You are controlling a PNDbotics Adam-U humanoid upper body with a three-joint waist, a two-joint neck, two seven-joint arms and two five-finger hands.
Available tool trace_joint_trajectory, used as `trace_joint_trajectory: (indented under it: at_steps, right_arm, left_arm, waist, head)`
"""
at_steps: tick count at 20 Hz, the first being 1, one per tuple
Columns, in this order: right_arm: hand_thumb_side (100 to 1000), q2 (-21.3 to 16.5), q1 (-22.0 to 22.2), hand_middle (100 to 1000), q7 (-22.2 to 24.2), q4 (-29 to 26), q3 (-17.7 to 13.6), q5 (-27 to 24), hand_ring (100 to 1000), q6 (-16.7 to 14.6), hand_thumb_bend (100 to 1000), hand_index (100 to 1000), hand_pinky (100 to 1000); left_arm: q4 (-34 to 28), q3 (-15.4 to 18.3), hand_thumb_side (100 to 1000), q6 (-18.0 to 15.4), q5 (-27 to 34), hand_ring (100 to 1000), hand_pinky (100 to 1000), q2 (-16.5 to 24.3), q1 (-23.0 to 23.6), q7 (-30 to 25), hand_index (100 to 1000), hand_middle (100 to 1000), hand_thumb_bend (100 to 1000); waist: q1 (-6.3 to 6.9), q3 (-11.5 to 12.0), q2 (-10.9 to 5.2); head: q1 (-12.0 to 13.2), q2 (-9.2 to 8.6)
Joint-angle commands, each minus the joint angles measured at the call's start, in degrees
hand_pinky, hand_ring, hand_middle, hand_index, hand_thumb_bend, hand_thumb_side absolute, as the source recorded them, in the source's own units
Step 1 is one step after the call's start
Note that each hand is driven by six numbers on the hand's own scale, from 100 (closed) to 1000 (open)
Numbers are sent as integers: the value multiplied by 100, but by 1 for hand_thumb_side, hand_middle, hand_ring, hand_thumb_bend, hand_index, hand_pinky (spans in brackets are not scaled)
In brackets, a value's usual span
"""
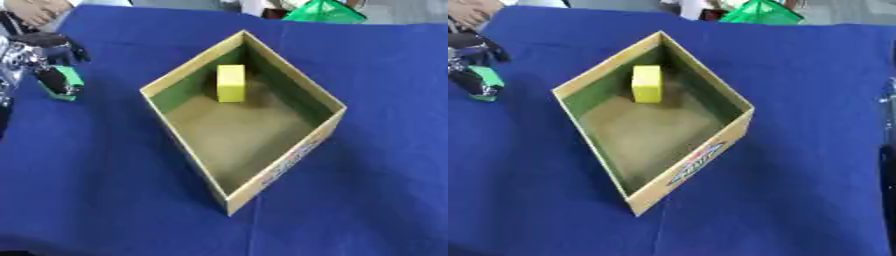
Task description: Pick up objects on the table and place them in the box.
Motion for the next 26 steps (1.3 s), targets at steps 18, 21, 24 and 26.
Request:
trace_joint_trajectory:
  at_steps: [18,21,24,26]
  right_arm:
    - [1000,-111,16,643,4,-112,-80,-59,857,1,183,843,842]
    - [1000,-116,41,643,3,-115,-85,-64,857,4,182,843,842]
    - [1000,-126,65,643,2,-122,-92,-64,858,7,182,843,842]
    - [1000,-129,70,643,0,-123,-94,-65,858,8,182,843,842]
  left_arm:
    - [-293,2,100,115,-52,908,897,167,-138,84,945,875,601]
    - [-317,-5,100,-13,128,913,901,208,-165,-82,935,877,611]
    - [-339,-38,100,-87,202,909,891,284,-176,-332,929,876,612]
    - [-377,-34,100,-91,216,909,891,306,-177,-434,929,876,612]
  waist:
    - [66,14,-197]
    - [85,36,-208]
    - [103,53,-224]
    - [106,55,-227]
  head:
    - [-12,-19]
    - [-13,-3]
    - [-26,17]
    - [-29,20]
